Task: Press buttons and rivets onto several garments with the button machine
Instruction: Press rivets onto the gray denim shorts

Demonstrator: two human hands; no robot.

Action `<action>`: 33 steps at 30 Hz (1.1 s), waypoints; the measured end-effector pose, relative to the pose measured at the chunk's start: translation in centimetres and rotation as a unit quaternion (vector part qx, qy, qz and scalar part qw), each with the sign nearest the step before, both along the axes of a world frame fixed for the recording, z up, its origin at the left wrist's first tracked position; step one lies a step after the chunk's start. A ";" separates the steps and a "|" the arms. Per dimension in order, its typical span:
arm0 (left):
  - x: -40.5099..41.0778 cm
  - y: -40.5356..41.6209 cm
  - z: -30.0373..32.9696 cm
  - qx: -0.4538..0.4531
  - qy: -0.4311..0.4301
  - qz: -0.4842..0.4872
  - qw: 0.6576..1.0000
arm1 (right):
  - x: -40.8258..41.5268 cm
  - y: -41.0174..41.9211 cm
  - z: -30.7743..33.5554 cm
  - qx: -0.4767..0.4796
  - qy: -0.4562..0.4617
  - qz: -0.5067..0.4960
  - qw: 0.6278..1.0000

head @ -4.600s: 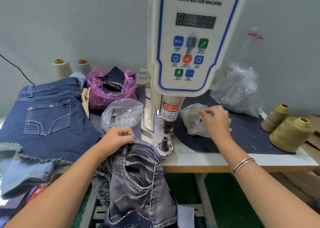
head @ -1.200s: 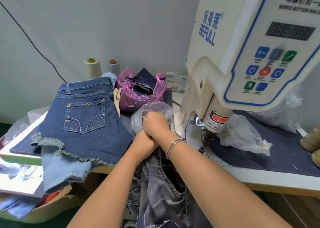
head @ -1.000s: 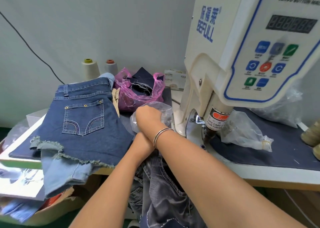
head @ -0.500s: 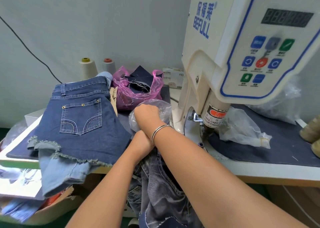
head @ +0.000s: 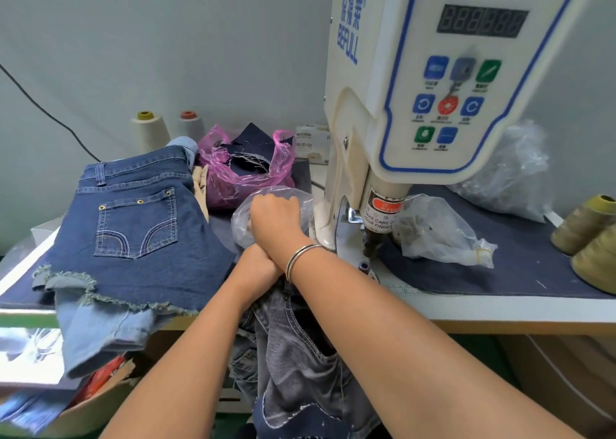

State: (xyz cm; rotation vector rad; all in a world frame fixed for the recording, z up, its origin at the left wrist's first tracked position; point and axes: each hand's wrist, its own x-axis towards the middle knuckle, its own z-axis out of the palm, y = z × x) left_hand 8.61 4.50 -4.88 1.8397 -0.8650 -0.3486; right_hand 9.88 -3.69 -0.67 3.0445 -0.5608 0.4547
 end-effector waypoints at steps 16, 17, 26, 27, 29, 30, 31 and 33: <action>-0.5 0.5 0.0 -0.058 0.044 -0.008 0.997 | -9.2 2.4 -1.8 0.501 -0.279 -0.096 0.813; -0.5 0.4 0.1 -0.059 0.054 -0.016 0.997 | -9.4 2.4 -1.9 0.518 -0.277 -0.109 0.802; 0.1 0.3 -0.8 -0.064 0.082 -0.032 0.994 | -11.4 2.1 -1.9 0.500 -0.308 -0.095 0.803; 0.1 0.3 -0.8 -0.064 0.087 -0.034 0.994 | -11.6 2.2 -2.0 0.479 -0.308 -0.086 0.817; 0.1 0.3 -0.8 -0.065 0.091 -0.038 0.993 | -11.8 2.2 -2.1 0.441 -0.302 -0.071 0.842; 0.0 0.2 -0.7 -0.065 0.092 -0.039 0.993 | -11.9 2.2 -2.1 0.429 -0.299 -0.068 0.850; 0.0 0.2 -0.7 -0.064 0.092 -0.039 0.993 | -12.0 2.2 -2.0 0.421 -0.296 -0.067 0.855; 0.0 0.2 -0.6 -0.061 0.092 -0.038 0.993 | -12.1 2.0 -2.0 0.415 -0.296 -0.066 0.858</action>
